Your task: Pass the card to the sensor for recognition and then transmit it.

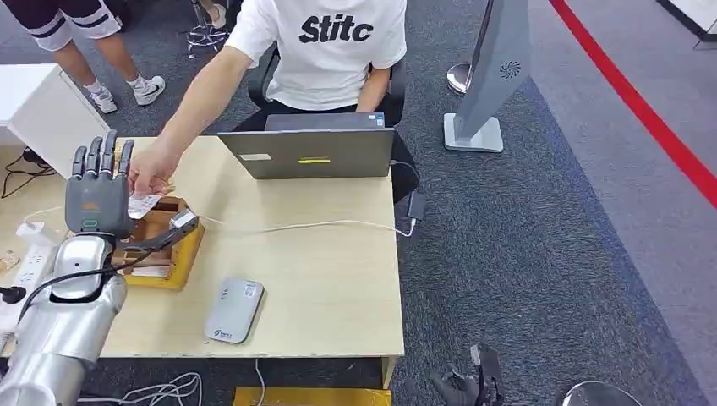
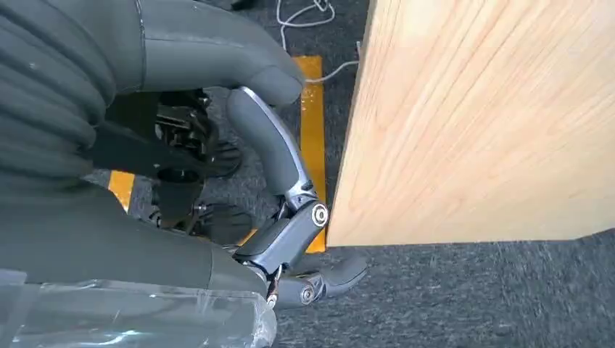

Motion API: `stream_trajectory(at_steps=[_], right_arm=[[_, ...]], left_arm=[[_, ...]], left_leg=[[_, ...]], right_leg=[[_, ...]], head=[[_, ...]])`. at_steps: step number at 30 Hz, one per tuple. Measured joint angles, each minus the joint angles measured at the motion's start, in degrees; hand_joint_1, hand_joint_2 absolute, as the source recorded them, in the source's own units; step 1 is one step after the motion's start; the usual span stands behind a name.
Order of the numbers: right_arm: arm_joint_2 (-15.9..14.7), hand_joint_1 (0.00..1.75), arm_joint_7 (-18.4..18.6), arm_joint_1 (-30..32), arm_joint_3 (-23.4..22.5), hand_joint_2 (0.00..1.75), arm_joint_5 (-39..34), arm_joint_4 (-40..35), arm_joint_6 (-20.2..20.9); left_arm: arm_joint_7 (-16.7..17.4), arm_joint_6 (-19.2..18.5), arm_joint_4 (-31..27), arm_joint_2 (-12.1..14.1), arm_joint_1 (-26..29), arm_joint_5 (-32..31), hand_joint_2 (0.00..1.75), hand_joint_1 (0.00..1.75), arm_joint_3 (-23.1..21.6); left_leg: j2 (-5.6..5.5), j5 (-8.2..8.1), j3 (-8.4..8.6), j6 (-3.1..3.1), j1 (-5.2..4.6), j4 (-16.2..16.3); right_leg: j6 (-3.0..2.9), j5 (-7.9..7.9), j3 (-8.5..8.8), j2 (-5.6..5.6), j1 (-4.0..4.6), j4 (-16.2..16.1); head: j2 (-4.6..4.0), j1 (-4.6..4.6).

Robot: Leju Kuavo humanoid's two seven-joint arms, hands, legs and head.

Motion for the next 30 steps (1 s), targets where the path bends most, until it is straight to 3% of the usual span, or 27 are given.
stream_trajectory(at_steps=[20, 24, 28, 30], right_arm=[[0.0, 0.0, -0.1, 0.0, 0.3, 1.75, -0.8, 0.0, 0.1], [0.0, 0.0, -0.8, 0.1, 0.3, 1.75, -1.8, 0.0, 0.1], [0.0, 0.0, -1.7, 0.7, 0.2, 1.75, -3.4, 0.0, 0.1], [0.0, 0.0, -2.2, 1.1, 0.2, 1.75, -3.9, 0.0, 0.1]], left_arm=[[0.4, 4.3, -1.1, 0.4, 0.7, -0.1, 1.75, 1.75, -0.2], [-4.8, 5.7, -5.6, -1.7, 4.7, -0.1, 1.75, 1.75, 0.2], [-12.9, 6.2, -16.6, -8.0, 13.5, 1.4, 1.75, 1.75, 1.7], [-15.2, 6.1, -21.8, -11.0, 17.9, 2.2, 1.75, 1.75, 1.7]], left_leg=[[-0.01, -0.01, -0.03, 0.0, 0.0, 0.0], [0.0, -0.02, -0.03, 0.02, -0.02, 0.0], [-0.01, -0.09, -0.07, 0.07, -0.05, 0.0], [0.08, -0.18, -0.07, 0.18, -0.05, 0.0]], right_leg=[[0.01, 0.01, -0.02, -0.01, 0.0, 0.0], [0.01, 0.0, -0.01, -0.01, -0.02, 0.0], [0.05, -0.02, 0.0, -0.02, -0.05, -0.1], [0.05, -0.02, -0.01, 0.06, -0.05, -0.1]], head=[[0.0, 0.0], [0.0, 0.0], [0.0, 0.04], [0.0, 0.04]])
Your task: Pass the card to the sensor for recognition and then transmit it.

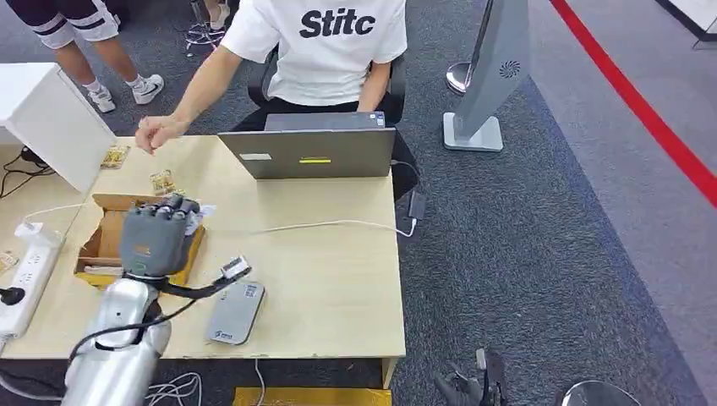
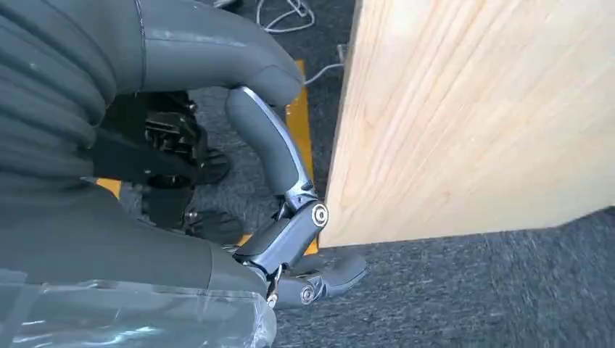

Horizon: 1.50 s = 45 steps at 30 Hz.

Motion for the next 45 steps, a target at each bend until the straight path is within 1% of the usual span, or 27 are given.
stream_trajectory(at_steps=[3, 5, 7, 9, 13, 17, 21, 24, 25, 29, 33, 38, 42, 45], right_arm=[[-0.1, 0.0, -0.7, 0.7, -0.6, 1.75, -0.9, 0.0, -0.1], [-0.1, 0.0, -1.3, 1.1, -1.2, 1.75, -1.7, 0.0, -0.2], [-0.3, 0.0, -1.9, 1.7, -1.6, 1.75, -2.1, 0.0, -0.2], [-0.4, 0.0, -2.4, 2.2, -2.0, 1.75, -2.3, 0.0, -0.3], [-0.6, 0.0, -3.1, 3.1, -2.8, 1.75, -2.7, 0.0, -0.3], [-0.7, 0.0, -3.1, 3.3, -3.0, 1.75, -2.6, 0.0, -0.4], [-0.7, 0.0, -3.0, 3.4, -3.4, 1.75, -2.2, 0.0, -0.4], [-0.7, 0.0, -2.8, 3.3, -3.6, 1.75, -1.9, 0.0, -0.3], [-0.7, 0.0, -2.8, 3.3, -3.7, 1.75, -1.7, 0.0, -0.3], [-0.7, 0.0, -2.8, 3.3, -3.8, 1.75, -1.5, 0.0, -0.3], [-0.7, 0.0, -2.8, 3.3, -3.8, 1.75, -1.5, 0.0, -0.3], [-0.7, 0.0, -2.8, 3.3, -3.8, 1.75, -1.4, 0.0, -0.3], [-0.7, 0.0, -2.6, 3.3, -3.8, 1.75, -1.0, 0.0, 0.2], [-0.7, 0.0, -2.5, 3.3, -3.8, 1.75, -0.8, 0.0, 0.2]], left_arm=[[-3.5, -0.5, -5.9, -3.4, 5.2, 3.4, 1.75, 1.75, 0.0], [-5.7, -0.6, -8.3, -5.1, 9.0, 5.1, 1.75, 1.75, 0.0], [-6.6, -0.1, -9.1, -6.4, 12.4, 5.4, 1.75, 1.75, 0.0], [-7.3, 0.1, -9.1, -7.4, 15.3, 6.7, 1.75, 1.75, 0.0], [-7.8, 1.0, -7.3, -7.9, 18.2, 7.2, 1.75, 1.75, 0.0], [-7.4, 1.9, -4.0, -8.1, 18.7, 5.0, 1.75, 1.75, 1.0], [-7.0, 1.7, -1.1, -8.1, 18.6, 3.4, 1.75, 1.75, 1.9], [-4.8, 2.1, 3.2, -8.1, 17.7, 1.6, 1.75, 1.75, 2.9], [-4.2, 2.5, 4.7, -8.1, 17.4, 1.5, 1.75, 1.75, 3.5], [-4.2, 3.2, 8.9, -8.0, 16.1, 3.4, 1.75, 1.75, 5.8], [-4.4, 3.3, 11.0, -7.9, 15.3, 3.8, 1.75, 1.75, 7.0], [-4.4, 3.6, 12.1, -7.9, 14.5, 3.8, 1.75, 1.75, 7.4], [-3.3, 2.9, 12.8, -7.8, 13.8, 3.8, 1.75, 1.75, 8.9], [-3.3, 3.0, 13.1, -7.6, 13.1, 3.7, 1.75, 1.75, 10.1]], left_leg=[[0.03, -0.06, 0.02, 0.05, -0.01, 0.0], [0.03, -0.12, 0.02, 0.12, -0.01, 0.0], [0.02, -0.18, 0.02, 0.2, 0.0, 0.0], [0.01, -0.17, 0.01, 0.2, 0.01, 0.0], [-0.01, -0.16, -0.02, 0.18, 0.02, 0.0], [-0.01, -0.12, -0.03, 0.14, 0.03, 0.0], [-0.04, -0.08, -0.01, 0.08, 0.02, 0.0], [-0.05, -0.08, -0.01, 0.08, 0.02, 0.0], [-0.05, -0.08, -0.01, 0.08, 0.02, 0.0], [-0.05, -0.08, 0.0, 0.08, 0.02, 0.0], [-0.05, -0.08, 0.0, 0.08, 0.03, 0.0], [-0.07, -0.08, -0.02, 0.08, 0.02, 0.0], [-0.07, -0.08, -0.01, 0.08, 0.02, 0.0], [-0.07, -0.06, 0.0, 0.05, 0.03, 0.0]], right_leg=[[0.04, -0.03, 0.0, 0.0, -0.01, 0.0], [0.06, -0.06, 0.0, 0.0, -0.01, 0.0], [0.19, -0.18, 0.01, 0.0, 0.0, 0.0], [0.18, -0.18, 0.0, 0.0, 0.01, 0.0], [0.18, -0.18, 0.01, -0.02, 0.02, 0.0], [0.17, -0.17, 0.01, -0.02, 0.02, 0.0], [0.17, -0.15, 0.02, -0.04, 0.02, 0.0], [0.17, -0.15, 0.02, -0.06, 0.01, 0.0], [0.17, -0.15, 0.02, -0.06, 0.01, 0.0], [0.16, -0.15, 0.02, -0.06, 0.02, 0.0], [0.16, -0.15, 0.02, -0.06, 0.02, 0.0], [0.16, -0.15, 0.04, -0.07, 0.02, 0.0], [0.16, -0.15, 0.06, -0.08, 0.02, 0.0], [0.16, -0.15, 0.06, -0.08, 0.02, 0.0]], head=[[0.0, -0.04], [0.0, -0.07], [0.0, -0.04], [0.0, -0.04], [0.0, -0.07], [0.0, -0.04], [0.0, -0.04], [0.0, -0.04], [0.0, -0.07], [0.0, -0.04], [0.0, -0.07], [0.0, -0.04], [0.0, -0.07], [0.0, -0.04]])
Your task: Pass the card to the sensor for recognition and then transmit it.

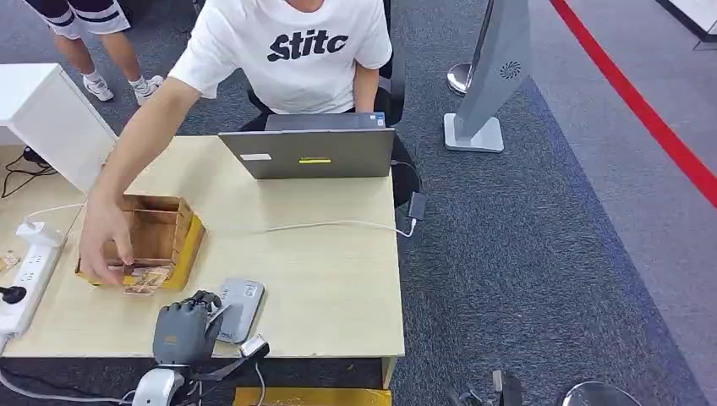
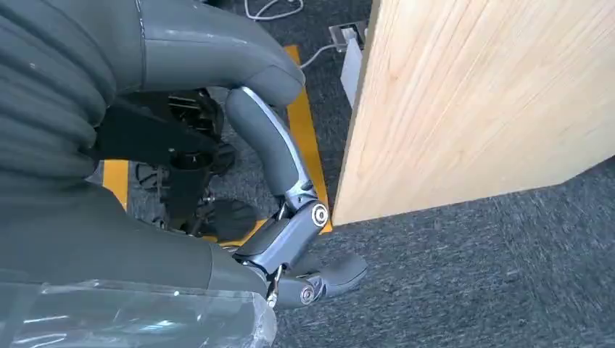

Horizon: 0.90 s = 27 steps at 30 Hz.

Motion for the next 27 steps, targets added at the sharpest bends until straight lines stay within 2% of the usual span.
stream_trajectory(at_steps=[4, 11, 16, 27], right_arm=[[0.0, 0.0, 0.5, -0.1, 0.0, 1.75, 0.6, 0.0, 0.0], [0.0, 0.0, 1.4, -0.6, 0.2, 1.75, 1.7, 0.0, 0.0], [0.0, 0.0, 1.9, -1.0, 0.8, 1.75, 2.3, 0.0, 0.1], [0.0, 0.0, 2.0, -1.3, 1.5, 1.75, 2.3, 0.0, 0.1]], left_arm=[[0.2, 0.7, -0.5, 0.1, -0.6, -1.5, 1.75, 1.75, 1.0], [2.2, -1.2, -8.0, 0.7, -3.6, -5.2, 1.75, 1.75, 1.0], [6.3, -3.4, -11.6, 2.9, -7.0, -5.9, 1.75, 1.75, 1.0], [6.3, -3.5, -13.6, 4.6, -8.2, -6.0, 1.75, 1.75, 1.0]], left_leg=[[0.0, 0.02, 0.05, -0.02, 0.01, 0.0], [-0.06, 0.05, 0.03, -0.02, 0.01, 0.0], [-0.03, 0.07, 0.05, -0.06, 0.01, 0.0], [-0.02, 0.08, 0.05, -0.06, 0.01, 0.0]], right_leg=[[-0.04, 0.03, -0.01, 0.0, 0.02, 0.0], [-0.05, 0.06, 0.0, -0.06, 0.02, 0.0], [-0.11, 0.1, -0.01, -0.04, 0.02, 0.0], [-0.12, 0.1, -0.01, -0.03, 0.02, 0.0]], head=[[0.0, 0.0], [0.0, -0.02], [0.0, -0.02], [0.0, 0.0]])
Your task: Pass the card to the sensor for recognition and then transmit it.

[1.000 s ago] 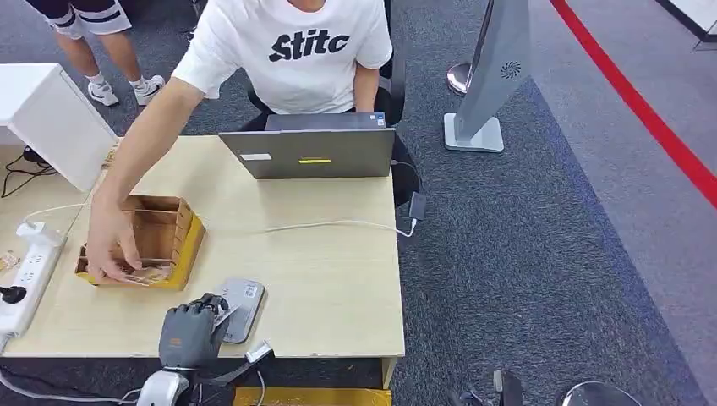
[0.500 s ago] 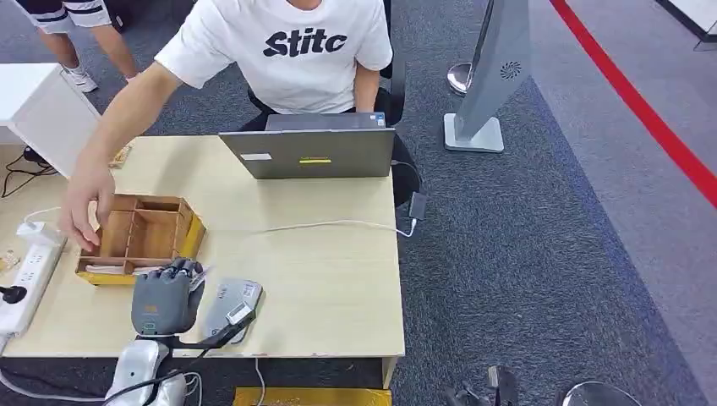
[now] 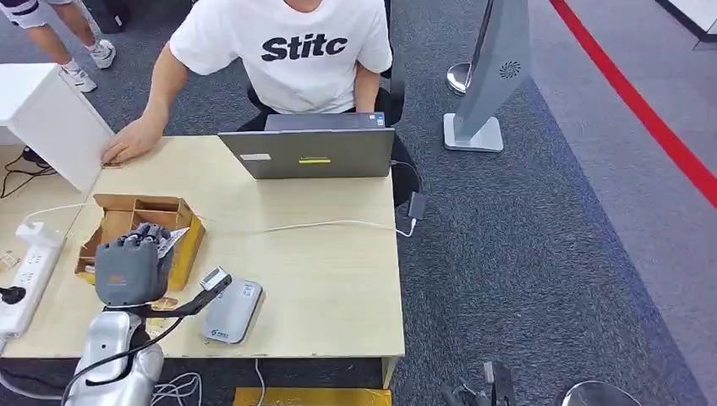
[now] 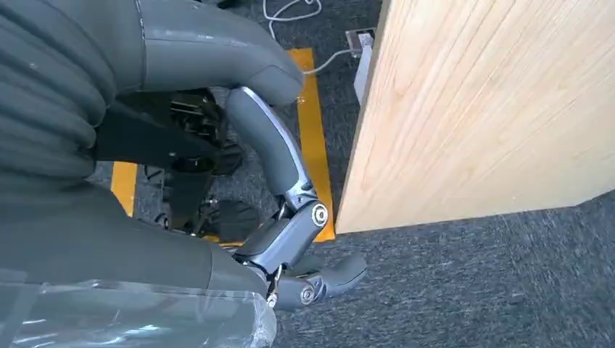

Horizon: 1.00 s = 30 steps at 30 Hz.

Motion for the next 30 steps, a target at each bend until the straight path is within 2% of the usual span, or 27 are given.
stream_trajectory(at_steps=[5, 8, 18, 21, 30], right_arm=[[0.0, 0.0, 0.0, 0.0, 0.0, 1.75, 0.0, 0.0, 0.0], [0.0, 0.0, 0.0, -0.1, 0.0, 1.75, 0.0, 0.0, 0.2], [0.0, 0.0, 0.3, -0.2, 0.1, 1.75, 0.0, 0.0, 0.4], [0.0, 0.0, 0.3, -0.2, 0.1, 1.75, 0.1, 0.0, 0.4], [0.0, 0.0, 0.8, -0.4, 0.2, 1.75, 0.3, 0.0, 0.4]], left_arm=[[0.2, 0.0, -0.1, 0.2, 0.0, 0.0, 1.75, 1.75, 0.0], [1.9, -0.2, -0.1, 0.9, -0.6, 0.0, 1.75, 1.75, -0.3], [1.9, -0.6, -0.1, 2.0, -1.8, 0.0, 1.75, 1.75, -0.6], [3.1, -0.8, 0.0, 2.5, -2.0, 0.0, 1.75, 1.75, -0.7], [4.2, -2.5, 2.3, 4.2, -6.4, 0.0, 1.75, 1.75, -0.8]], left_leg=[[0.0, 0.0, 0.0, 0.0, 0.0, 0.0], [0.0, 0.0, 0.0, 0.0, 0.01, 0.0], [0.01, 0.01, 0.01, -0.01, 0.01, 0.0], [0.01, 0.01, 0.01, -0.01, 0.01, 0.0], [0.27, 0.05, 0.04, -0.09, 0.01, 0.0]], right_leg=[[0.0, 0.0, 0.0, 0.0, 0.0, 0.0], [0.0, 0.0, -0.01, 0.0, 0.01, 0.0], [-0.01, 0.0, -0.01, 0.02, 0.01, 0.0], [-0.01, 0.0, -0.01, 0.02, 0.01, 0.0], [-0.17, 0.18, -0.05, 0.31, 0.01, 0.1]], head=[[0.0, 0.0], [0.0, 0.0], [0.0, 0.0], [0.0, 0.0], [0.0, -0.02]])
